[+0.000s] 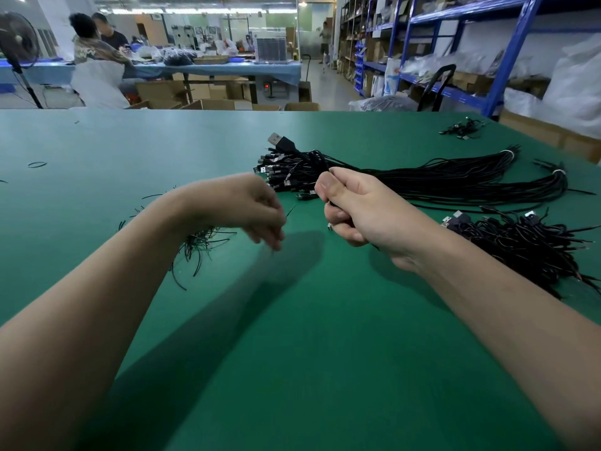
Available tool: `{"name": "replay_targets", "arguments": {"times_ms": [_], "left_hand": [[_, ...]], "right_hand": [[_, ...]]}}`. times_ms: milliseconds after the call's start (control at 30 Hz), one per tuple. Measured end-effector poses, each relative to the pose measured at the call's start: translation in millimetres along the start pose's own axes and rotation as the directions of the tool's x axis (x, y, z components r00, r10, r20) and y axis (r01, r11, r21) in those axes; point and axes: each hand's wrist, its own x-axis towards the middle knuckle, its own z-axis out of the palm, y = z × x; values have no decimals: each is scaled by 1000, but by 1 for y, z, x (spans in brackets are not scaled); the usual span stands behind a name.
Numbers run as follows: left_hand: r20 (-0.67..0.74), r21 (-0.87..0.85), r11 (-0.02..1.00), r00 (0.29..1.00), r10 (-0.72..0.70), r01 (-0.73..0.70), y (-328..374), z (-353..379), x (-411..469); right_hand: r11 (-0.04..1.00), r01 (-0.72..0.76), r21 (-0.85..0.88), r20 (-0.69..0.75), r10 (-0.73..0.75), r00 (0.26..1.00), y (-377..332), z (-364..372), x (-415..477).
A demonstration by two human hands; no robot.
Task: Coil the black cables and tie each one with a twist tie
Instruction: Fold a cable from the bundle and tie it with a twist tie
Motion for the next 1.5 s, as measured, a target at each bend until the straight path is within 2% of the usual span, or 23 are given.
{"name": "replay_targets", "arguments": {"times_ms": [67, 200, 367, 533, 633, 733, 833, 1000, 1167, 1367, 1500], "left_hand": [[-95, -224, 970, 992, 78, -98, 8, 3, 1], [-258, -427, 859, 948, 185, -284, 22, 12, 4], [-352, -618, 714, 928, 123, -329, 32, 22, 7], [-351, -713, 624, 933, 77, -320, 38, 20, 4], [-327, -734, 605, 941, 84, -309, 40, 18, 2], [-303, -801, 522, 951, 69, -293, 39, 18, 4], [-242, -849, 460, 965, 101, -261, 38, 23, 5], [-168, -875, 440, 979, 114, -201, 37, 28, 8], [-184, -803, 548, 972, 146, -234, 34, 32, 8], [-271, -783, 540, 951, 151, -309, 35, 47, 11], [-399, -698, 586, 903, 158, -411, 36, 54, 12]], "right_hand": [[999, 25, 46, 12, -25, 1000, -1, 4, 0], [999, 22, 46, 11, -22, 1000, -1, 5, 1], [996, -20, 85, -40, 24, 999, -8, -4, 4], [999, -43, 26, -50, 44, 998, -7, -3, 6], [996, 30, -82, -111, -39, 993, -4, -1, 8], [959, 76, -271, -159, -123, 980, 5, -3, 12], [949, 99, -300, -196, -163, 967, 7, -5, 14], [944, 143, -297, -202, -209, 957, 8, -9, 15], [942, 143, -303, -202, -210, 957, 6, -13, 14], [962, 154, -226, -190, -198, 962, -4, -11, 11], [957, 186, -223, -135, -219, 966, -5, -6, 11]]}}
